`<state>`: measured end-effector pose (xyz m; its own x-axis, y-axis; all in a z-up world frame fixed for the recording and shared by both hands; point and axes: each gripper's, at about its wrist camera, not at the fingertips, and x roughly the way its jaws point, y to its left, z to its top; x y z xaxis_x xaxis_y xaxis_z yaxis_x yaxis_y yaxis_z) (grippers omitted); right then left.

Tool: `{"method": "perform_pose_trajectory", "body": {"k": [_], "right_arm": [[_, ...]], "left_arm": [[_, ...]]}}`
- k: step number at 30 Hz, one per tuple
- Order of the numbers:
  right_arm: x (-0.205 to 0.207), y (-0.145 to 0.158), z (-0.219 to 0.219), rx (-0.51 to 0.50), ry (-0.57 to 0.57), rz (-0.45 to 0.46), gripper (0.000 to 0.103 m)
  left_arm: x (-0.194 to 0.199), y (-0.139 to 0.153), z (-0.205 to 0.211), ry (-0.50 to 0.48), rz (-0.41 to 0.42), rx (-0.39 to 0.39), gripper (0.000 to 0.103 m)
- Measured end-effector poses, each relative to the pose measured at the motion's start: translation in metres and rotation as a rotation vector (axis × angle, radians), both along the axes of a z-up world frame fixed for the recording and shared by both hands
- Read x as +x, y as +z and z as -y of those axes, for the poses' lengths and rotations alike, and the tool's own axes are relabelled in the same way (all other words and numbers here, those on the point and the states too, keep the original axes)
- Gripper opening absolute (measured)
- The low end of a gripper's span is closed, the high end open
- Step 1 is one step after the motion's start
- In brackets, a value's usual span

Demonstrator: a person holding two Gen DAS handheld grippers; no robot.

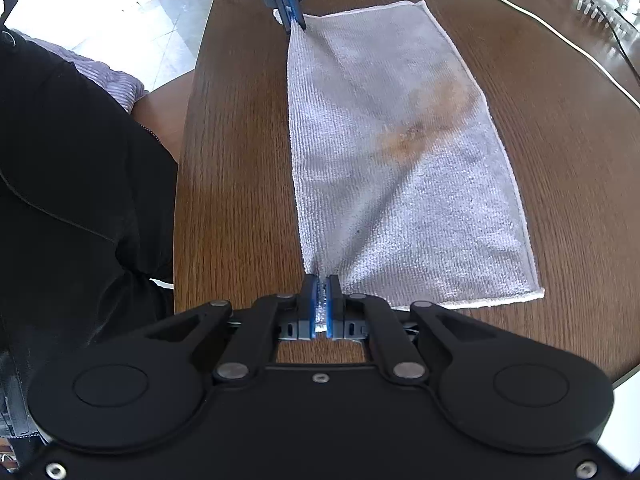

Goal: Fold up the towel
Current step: 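Lay the folded strip flat and open both grippers, then move the left gripper to the strip's short end and pinch it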

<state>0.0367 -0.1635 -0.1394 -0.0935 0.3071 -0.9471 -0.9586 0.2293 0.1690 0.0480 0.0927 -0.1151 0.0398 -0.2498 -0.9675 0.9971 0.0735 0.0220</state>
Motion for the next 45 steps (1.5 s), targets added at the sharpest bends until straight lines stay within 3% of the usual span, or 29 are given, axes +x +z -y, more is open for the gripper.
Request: {"method": "perform_pose_trajectory", "body": {"k": [8, 9, 10, 11, 12, 13, 15, 19, 28, 35, 38, 42, 45], "right_arm": [[0.005, -0.001, 0.003, -0.003, 0.000, 0.002, 0.006], [0.004, -0.001, 0.003, -0.005, 0.001, 0.005, 0.007], [0.004, -0.001, 0.003, -0.008, 0.003, 0.012, 0.015], [0.002, -0.001, 0.004, -0.013, 0.009, 0.023, 0.022], [-0.001, 0.000, 0.004, -0.022, 0.024, 0.040, 0.039], [-0.003, 0.001, 0.004, -0.032, 0.039, 0.057, 0.068], [-0.009, 0.002, 0.004, -0.046, 0.069, 0.091, 0.096], [-0.012, 0.001, 0.008, -0.060, 0.084, 0.110, 0.096], [0.004, 0.010, 0.012, -0.033, 0.009, 0.137, 0.096], [0.018, 0.013, -0.001, -0.012, 0.069, 0.165, 0.096], [0.038, 0.014, -0.003, -0.003, 0.063, 0.170, 0.096], [0.060, 0.014, -0.005, -0.015, 0.066, 0.208, 0.092], [0.074, 0.010, -0.006, -0.032, 0.081, 0.199, 0.086]], "left_arm": [[-0.004, -0.006, -0.005, -0.012, 0.010, 0.011, 0.006], [-0.004, -0.008, -0.004, -0.016, 0.016, 0.017, 0.012], [-0.005, -0.009, -0.004, -0.018, 0.018, 0.022, 0.033], [-0.006, -0.012, -0.005, -0.020, 0.024, 0.036, 0.047], [-0.007, -0.014, -0.006, -0.026, 0.037, 0.052, 0.084], [-0.009, -0.014, -0.007, -0.033, 0.048, 0.054, 0.103], [-0.014, -0.008, -0.012, -0.074, 0.081, 0.011, 0.103], [-0.012, -0.007, -0.015, -0.067, 0.099, 0.037, 0.103], [0.002, -0.002, -0.011, -0.015, 0.097, 0.014, 0.103], [-0.002, 0.002, -0.003, 0.021, 0.062, 0.004, 0.103], [0.001, 0.001, -0.001, 0.090, 0.072, 0.026, 0.103], [0.005, 0.001, 0.000, 0.349, 0.051, 0.073, 0.103], [-0.004, 0.003, -0.002, 0.392, 0.039, 0.044, 0.103]]}}
